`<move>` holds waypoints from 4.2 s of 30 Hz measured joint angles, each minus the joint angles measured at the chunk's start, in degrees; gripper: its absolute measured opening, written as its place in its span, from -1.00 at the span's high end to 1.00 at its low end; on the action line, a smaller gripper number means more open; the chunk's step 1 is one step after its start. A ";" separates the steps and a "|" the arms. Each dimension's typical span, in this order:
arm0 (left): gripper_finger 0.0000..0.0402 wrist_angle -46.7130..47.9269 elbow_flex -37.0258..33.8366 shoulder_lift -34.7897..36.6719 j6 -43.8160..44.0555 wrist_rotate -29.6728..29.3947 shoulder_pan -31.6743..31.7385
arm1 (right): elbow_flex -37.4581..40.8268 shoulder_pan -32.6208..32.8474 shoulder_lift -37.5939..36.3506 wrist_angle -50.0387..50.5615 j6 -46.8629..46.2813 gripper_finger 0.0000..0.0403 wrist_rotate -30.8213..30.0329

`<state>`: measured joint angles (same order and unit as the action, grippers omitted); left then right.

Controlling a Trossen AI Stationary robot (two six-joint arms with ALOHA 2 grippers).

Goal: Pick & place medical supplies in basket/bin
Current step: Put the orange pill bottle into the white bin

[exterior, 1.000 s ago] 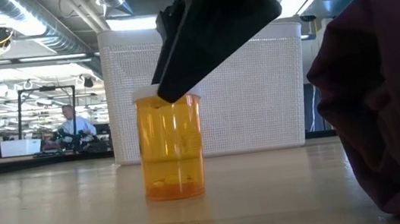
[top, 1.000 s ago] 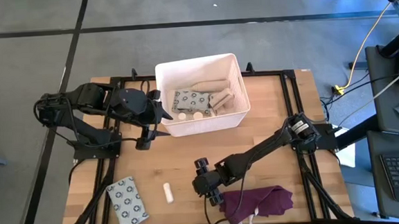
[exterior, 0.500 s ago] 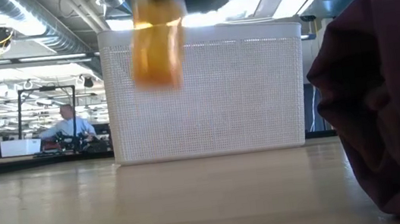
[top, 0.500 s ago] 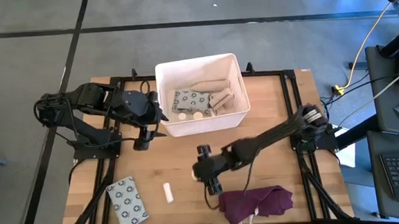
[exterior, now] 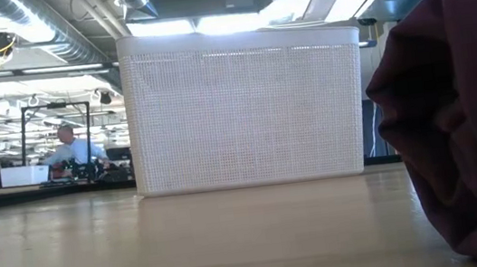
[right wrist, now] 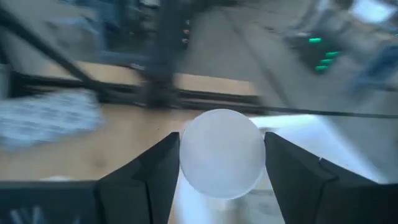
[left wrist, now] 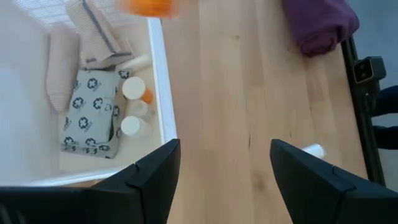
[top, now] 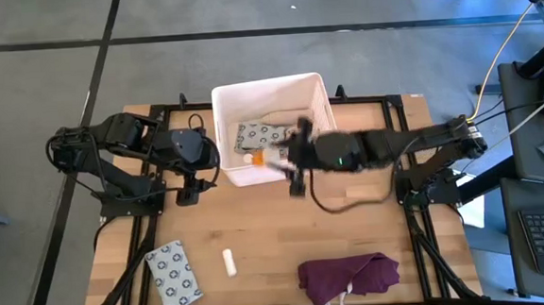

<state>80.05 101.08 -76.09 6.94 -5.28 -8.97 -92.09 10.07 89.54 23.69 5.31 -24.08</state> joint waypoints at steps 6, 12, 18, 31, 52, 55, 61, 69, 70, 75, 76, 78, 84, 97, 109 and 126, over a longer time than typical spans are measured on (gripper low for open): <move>-0.19 -0.08 0.00 0.00 2.70 -1.03 0.00 | 0.00 -11.12 0.58 1.64 9.57 -0.06 10.26; -0.19 -0.08 0.00 0.00 7.48 -1.28 0.00 | 0.07 -20.62 3.74 4.46 16.41 -0.06 27.84; -0.19 -0.08 0.00 0.00 10.62 -2.56 0.00 | 0.07 -25.70 8.53 4.59 24.77 -0.06 35.54; -0.19 -0.08 0.00 0.00 15.02 -6.25 0.00 | 0.09 -27.82 19.85 3.46 34.40 -0.06 40.13; -0.19 -0.10 0.00 0.00 15.05 -8.79 0.00 | -0.09 -27.54 25.59 4.78 33.92 -0.06 50.59; -0.19 -0.10 0.00 0.00 15.04 -8.78 0.00 | -1.26 -27.43 25.02 8.50 33.86 -0.06 52.05; -0.19 -0.08 0.00 0.00 14.99 -8.70 0.00 | -7.08 -27.43 24.78 19.18 34.53 -0.06 52.36; -0.19 -0.06 0.00 0.00 14.82 -8.74 0.00 | -5.51 -27.50 25.32 22.01 37.15 -0.06 51.81; -0.19 -0.06 0.00 0.00 14.82 -8.74 0.00 | -4.99 -27.50 25.23 20.86 37.17 -0.06 51.49; -0.19 -0.05 0.00 0.00 14.82 -8.74 0.00 | -3.30 -27.45 25.06 17.09 37.17 -0.06 50.76; -0.19 -0.06 0.00 0.00 14.82 -8.74 0.00 | -3.26 -27.45 25.12 16.74 37.17 -0.06 50.73; -0.19 -0.06 0.00 0.00 14.82 -8.74 0.00 | -3.23 -27.45 25.37 15.76 37.04 -0.06 50.79; -0.19 -0.04 0.00 0.00 14.82 -8.72 0.00 | -3.10 -27.46 25.63 12.99 35.83 -0.06 54.35; -0.19 0.96 0.00 0.00 14.82 -8.76 0.00 | -3.96 -26.64 25.63 2.97 35.67 -0.06 59.94; -0.19 1.23 0.00 0.02 15.07 -10.60 0.13 | -4.02 -25.78 29.85 -1.36 36.93 -0.06 59.98; -0.19 1.21 0.00 0.02 16.39 -11.76 0.13 | -4.32 -25.75 33.50 -1.93 36.32 -0.06 59.82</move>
<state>81.25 101.08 -76.07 23.33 -17.04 -8.84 -96.41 -15.68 123.04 21.77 41.63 35.73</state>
